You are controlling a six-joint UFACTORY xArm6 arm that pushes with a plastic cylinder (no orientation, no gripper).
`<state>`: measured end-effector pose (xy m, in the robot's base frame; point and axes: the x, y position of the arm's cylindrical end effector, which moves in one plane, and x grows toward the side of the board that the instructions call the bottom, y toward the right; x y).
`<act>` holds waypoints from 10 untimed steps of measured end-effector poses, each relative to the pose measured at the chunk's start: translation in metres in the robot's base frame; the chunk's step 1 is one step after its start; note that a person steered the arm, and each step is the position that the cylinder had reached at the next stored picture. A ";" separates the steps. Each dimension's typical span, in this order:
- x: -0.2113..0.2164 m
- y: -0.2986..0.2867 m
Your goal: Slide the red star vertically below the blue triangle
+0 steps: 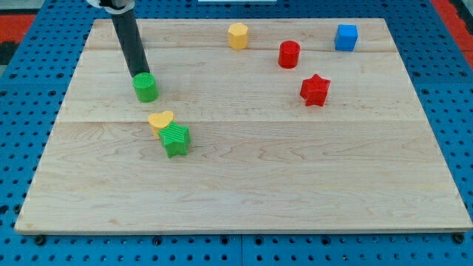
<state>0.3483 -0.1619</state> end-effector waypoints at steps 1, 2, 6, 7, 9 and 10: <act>0.034 0.029; 0.072 0.042; 0.059 0.351; 0.043 0.284; 0.000 0.264; 0.009 0.164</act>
<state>0.3570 0.0016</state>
